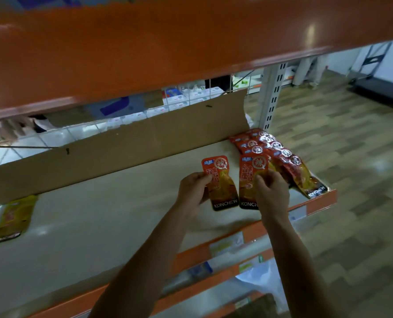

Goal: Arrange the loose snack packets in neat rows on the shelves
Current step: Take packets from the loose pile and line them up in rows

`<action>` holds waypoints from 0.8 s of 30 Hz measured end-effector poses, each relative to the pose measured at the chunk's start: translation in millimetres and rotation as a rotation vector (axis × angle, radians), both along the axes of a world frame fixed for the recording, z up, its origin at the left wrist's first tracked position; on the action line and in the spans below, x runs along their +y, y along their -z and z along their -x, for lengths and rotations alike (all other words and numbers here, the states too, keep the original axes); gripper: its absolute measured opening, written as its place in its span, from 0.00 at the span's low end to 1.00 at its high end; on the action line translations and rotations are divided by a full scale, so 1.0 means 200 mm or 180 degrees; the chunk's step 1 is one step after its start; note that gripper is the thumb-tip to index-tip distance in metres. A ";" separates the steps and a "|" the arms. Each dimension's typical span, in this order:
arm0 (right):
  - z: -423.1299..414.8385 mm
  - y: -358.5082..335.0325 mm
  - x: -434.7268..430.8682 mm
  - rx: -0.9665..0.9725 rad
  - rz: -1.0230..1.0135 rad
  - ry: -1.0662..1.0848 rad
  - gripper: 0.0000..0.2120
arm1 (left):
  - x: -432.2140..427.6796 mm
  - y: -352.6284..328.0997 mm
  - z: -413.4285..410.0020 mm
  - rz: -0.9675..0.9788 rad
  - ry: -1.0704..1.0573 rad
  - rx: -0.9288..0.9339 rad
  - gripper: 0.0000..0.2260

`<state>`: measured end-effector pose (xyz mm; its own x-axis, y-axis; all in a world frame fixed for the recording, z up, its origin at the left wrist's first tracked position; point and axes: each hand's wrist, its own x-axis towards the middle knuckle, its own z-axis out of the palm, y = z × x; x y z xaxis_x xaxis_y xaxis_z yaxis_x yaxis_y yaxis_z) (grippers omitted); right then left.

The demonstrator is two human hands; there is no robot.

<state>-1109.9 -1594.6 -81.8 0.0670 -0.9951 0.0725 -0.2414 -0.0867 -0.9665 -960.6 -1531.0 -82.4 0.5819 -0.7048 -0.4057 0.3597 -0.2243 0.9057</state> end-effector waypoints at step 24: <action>0.46 0.02 -0.69 0.0460 0.0078 -0.0271 0.16 | -0.49 0.13 0.53 -0.0450 0.0053 -0.1321 0.04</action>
